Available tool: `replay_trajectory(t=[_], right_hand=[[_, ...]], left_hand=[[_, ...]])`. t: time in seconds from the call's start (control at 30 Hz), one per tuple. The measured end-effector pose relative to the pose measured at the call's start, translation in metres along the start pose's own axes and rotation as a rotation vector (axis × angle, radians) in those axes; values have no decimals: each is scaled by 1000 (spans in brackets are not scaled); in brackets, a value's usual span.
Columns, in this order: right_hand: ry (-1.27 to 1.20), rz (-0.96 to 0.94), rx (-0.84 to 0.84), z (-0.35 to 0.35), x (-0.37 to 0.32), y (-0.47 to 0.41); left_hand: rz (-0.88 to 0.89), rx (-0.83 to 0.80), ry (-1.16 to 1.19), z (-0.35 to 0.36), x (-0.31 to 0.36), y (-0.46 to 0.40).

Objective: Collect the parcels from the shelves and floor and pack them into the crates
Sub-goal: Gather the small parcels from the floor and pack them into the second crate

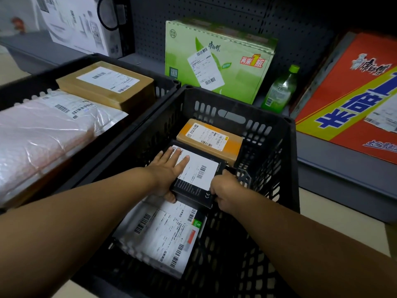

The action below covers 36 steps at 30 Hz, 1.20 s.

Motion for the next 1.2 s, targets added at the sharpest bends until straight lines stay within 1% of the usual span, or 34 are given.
replay_trajectory(t=[0.17,0.27,0.33,0.4,0.5,0.6,0.7,0.73,0.8,0.93,1.0,1.1,1.2], right_hand=[[70,-4,-26,3,-1,2],[62,14,-28,2,-3,6],[23,64,-26,2,-5,10],[68,65,-8,1,-7,13],[143,1,72,-6,-14,19],[149,-69,134,-18,-25,28],[74,-205,179,-38,-38,39],[69,-257,206,-46,-43,44],[98,-388,265,-65,-51,56],[226,-684,318,-107,-60,93],[331,-800,379,-132,-58,115],[425,-865,472,-182,-43,148],[460,-848,560,-239,-14,181]], left_hand=[[-33,-2,-5,-4,-1,-8],[-21,25,-11,-2,-2,-8],[-9,48,-14,-1,-2,-8],[0,79,-28,0,-3,-8],[0,156,-46,6,-5,-6],[-9,188,-55,10,-3,-2],[62,165,-98,-2,5,2],[100,179,-121,-10,12,4],[182,281,-149,-32,32,11],[381,563,-97,-81,96,31],[450,719,-84,-103,133,42],[543,874,-61,-128,190,55],[622,907,-143,-136,247,55]])
Point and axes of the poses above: each hand's wrist, its own y-axis away from the middle knuckle, its own z-axis out of the palm, x = y × z, the point moved 3 cm from there along -y, towards the middle knuckle, and after that the axes turned 13 degrees about -x, right-handed, at the moved point
